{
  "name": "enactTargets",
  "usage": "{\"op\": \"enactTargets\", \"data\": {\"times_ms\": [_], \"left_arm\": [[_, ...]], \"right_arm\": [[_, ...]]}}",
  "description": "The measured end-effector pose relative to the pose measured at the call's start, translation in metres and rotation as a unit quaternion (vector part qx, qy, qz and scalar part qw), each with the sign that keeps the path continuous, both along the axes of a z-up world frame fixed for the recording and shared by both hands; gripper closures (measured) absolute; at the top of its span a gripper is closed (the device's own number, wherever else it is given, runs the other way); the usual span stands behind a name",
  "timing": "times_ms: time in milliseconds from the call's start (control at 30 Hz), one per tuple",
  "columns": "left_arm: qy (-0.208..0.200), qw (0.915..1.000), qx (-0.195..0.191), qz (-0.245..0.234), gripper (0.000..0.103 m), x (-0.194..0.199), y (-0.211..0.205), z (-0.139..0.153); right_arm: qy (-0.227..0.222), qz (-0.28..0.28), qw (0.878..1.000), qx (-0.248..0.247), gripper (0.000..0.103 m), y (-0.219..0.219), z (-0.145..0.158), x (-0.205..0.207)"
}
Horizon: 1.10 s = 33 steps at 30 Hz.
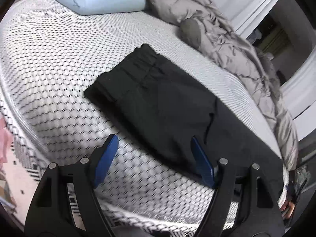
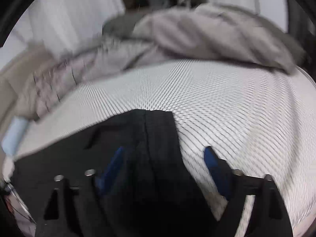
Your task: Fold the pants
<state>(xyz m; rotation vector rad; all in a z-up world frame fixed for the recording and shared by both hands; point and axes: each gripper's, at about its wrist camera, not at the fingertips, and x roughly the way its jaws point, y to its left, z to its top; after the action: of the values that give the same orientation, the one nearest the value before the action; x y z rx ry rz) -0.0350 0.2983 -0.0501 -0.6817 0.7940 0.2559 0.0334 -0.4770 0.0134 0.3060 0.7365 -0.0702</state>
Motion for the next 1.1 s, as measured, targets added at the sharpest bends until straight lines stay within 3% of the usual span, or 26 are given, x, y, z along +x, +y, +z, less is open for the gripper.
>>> {"op": "enactTargets", "data": {"times_ms": [67, 100, 133, 200, 267, 400, 533, 633, 667, 733, 800, 867, 933, 1033, 1100], "left_arm": [[-0.014, 0.9997, -0.019, 0.011, 0.036, 0.008, 0.007, -0.006], [-0.018, 0.9991, -0.031, 0.023, 0.06, 0.014, 0.012, -0.011], [-0.012, 0.9987, -0.038, 0.033, 0.095, 0.02, 0.018, -0.015], [-0.013, 0.9977, -0.053, 0.041, 0.099, 0.029, 0.032, -0.018], [-0.025, 0.9976, -0.035, 0.055, 0.099, 0.031, 0.044, -0.013], [0.004, 0.9978, -0.033, 0.058, 0.098, 0.037, 0.044, -0.012], [0.002, 0.9995, 0.009, 0.029, 0.061, 0.024, 0.022, 0.003], [0.0, 0.9993, 0.031, 0.019, 0.051, 0.026, -0.001, 0.019], [0.002, 0.9993, 0.036, 0.014, 0.05, 0.025, -0.007, 0.025], [-0.003, 0.999, 0.044, 0.009, 0.05, 0.022, -0.019, 0.038], [-0.013, 0.9985, 0.054, -0.001, 0.049, 0.013, -0.031, 0.051], [-0.023, 0.9978, 0.061, -0.007, 0.045, 0.007, -0.038, 0.062], [-0.027, 0.9977, 0.061, -0.007, 0.041, 0.0, -0.043, 0.072], [-0.03, 0.9976, 0.059, -0.018, 0.041, -0.002, -0.055, 0.08], [-0.038, 0.9969, 0.055, -0.04, 0.041, -0.005, -0.075, 0.086]], "right_arm": [[-0.017, -0.019, 0.999, 0.041, 0.013, -0.008, -0.003, -0.039], [-0.017, -0.024, 0.998, 0.058, 0.013, -0.007, -0.008, -0.055], [-0.018, -0.028, 0.997, 0.07, 0.013, -0.009, -0.012, -0.069], [-0.019, -0.036, 0.995, 0.093, 0.013, -0.009, -0.024, -0.092], [-0.012, -0.044, 0.993, 0.105, 0.013, -0.003, -0.036, -0.108], [-0.004, -0.039, 0.986, 0.161, 0.013, 0.006, -0.057, -0.129], [-0.015, -0.018, 0.978, 0.207, 0.013, 0.021, -0.074, -0.139], [-0.036, -0.021, 0.972, 0.233, 0.015, 0.025, -0.077, -0.129], [-0.048, -0.027, 0.97, 0.237, 0.022, 0.025, -0.076, -0.122], [-0.039, -0.052, 0.97, 0.232, 0.081, 0.024, -0.076, -0.109], [-0.038, -0.058, 0.974, 0.216, 0.093, 0.025, -0.065, -0.106], [-0.069, -0.048, 0.978, 0.19, 0.097, 0.028, -0.046, -0.119], [-0.071, -0.058, 0.978, 0.187, 0.095, 0.024, -0.043, -0.135], [0.014, -0.072, 0.978, 0.193, 0.091, 0.013, -0.08, -0.129], [-0.008, -0.069, 0.971, 0.23, 0.086, 0.01, -0.09, -0.135]]}}
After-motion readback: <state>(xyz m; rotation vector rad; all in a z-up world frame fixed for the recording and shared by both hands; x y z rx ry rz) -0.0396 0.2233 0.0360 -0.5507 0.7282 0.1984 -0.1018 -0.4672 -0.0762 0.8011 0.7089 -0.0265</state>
